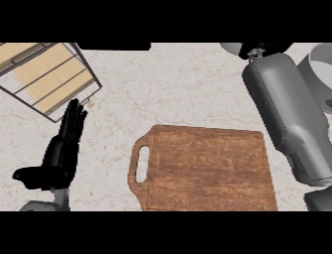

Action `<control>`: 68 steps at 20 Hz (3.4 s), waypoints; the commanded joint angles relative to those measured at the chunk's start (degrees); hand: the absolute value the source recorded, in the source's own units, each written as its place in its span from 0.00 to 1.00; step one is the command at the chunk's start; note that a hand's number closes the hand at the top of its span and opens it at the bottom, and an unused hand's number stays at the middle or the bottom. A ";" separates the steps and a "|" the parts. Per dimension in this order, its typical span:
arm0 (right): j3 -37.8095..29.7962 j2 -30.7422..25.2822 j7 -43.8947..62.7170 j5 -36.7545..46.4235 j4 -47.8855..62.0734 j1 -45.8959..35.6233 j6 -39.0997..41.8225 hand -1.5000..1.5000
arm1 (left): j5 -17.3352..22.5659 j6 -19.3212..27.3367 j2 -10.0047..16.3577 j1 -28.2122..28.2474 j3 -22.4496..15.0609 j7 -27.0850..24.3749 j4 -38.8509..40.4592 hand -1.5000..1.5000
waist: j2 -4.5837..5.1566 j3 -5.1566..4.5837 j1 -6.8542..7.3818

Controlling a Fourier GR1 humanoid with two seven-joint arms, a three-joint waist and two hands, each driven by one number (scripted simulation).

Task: Pick the can from the cutting board and place it in the pot

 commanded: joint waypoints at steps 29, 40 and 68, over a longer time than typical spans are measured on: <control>-21.84 -23.08 -24.21 -21.71 19.15 19.14 -6.69 1.00 | -3.48 -0.40 -3.24 2.27 -0.15 1.00 -3.71 0.50 | 0.26 0.15 0.40; -32.49 -20.72 -43.29 -37.42 13.97 18.77 -15.73 0.00 | -2.70 -1.78 -2.77 1.78 1.59 1.09 -1.00 0.50 | -0.18 0.18 -0.65; -48.66 -27.74 -76.19 -77.03 7.96 39.22 -13.07 0.00 | -5.07 -3.55 -4.81 1.78 3.85 -0.75 1.72 0.50 | -0.19 0.05 -0.87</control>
